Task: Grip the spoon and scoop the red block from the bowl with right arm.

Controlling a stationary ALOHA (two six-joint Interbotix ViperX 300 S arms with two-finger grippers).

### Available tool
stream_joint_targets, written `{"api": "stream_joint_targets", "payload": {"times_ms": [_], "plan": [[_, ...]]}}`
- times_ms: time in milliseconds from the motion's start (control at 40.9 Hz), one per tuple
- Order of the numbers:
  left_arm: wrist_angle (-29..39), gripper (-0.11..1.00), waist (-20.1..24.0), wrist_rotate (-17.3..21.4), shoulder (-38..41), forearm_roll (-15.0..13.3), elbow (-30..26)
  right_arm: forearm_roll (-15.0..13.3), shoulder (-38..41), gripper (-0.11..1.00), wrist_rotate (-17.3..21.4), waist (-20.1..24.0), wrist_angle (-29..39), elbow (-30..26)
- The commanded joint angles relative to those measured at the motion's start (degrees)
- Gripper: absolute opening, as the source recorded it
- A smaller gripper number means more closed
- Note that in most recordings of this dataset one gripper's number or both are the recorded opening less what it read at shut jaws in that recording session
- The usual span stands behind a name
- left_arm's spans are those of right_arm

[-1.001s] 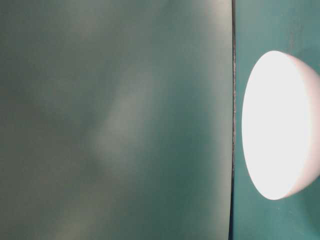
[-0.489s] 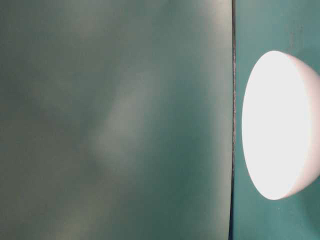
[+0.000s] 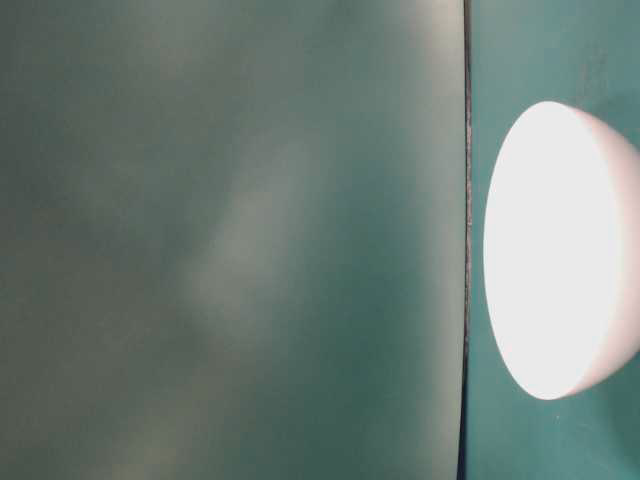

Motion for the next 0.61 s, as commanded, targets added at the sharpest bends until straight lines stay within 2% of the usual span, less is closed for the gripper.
{"api": "stream_joint_targets", "payload": {"times_ms": [0, 220, 391, 464, 586], "plan": [[-0.4, 0.0, 0.0, 0.1, 0.4, 0.1, -1.4, -0.2, -3.4, 0.22, -0.1, 0.4, 0.0, -1.3], [-0.4, 0.0, 0.0, 0.1, 0.4, 0.1, -1.4, -0.2, -9.1, 0.22, -0.5, 0.1, 0.7, -1.2], [-0.4, 0.0, 0.0, 0.1, 0.4, 0.1, -1.4, -0.2, -12.7, 0.22, -0.8, -1.2, 3.7, -2.3], [-0.4, 0.0, 0.0, 0.1, 0.4, 0.1, -1.4, -0.2, -14.6, 0.22, -0.7, -2.3, 6.0, -3.6], [-0.4, 0.0, 0.0, 0.1, 0.4, 0.1, -1.4, -0.2, -17.6, 0.22, -0.9, -6.5, 12.1, -6.8]]}}
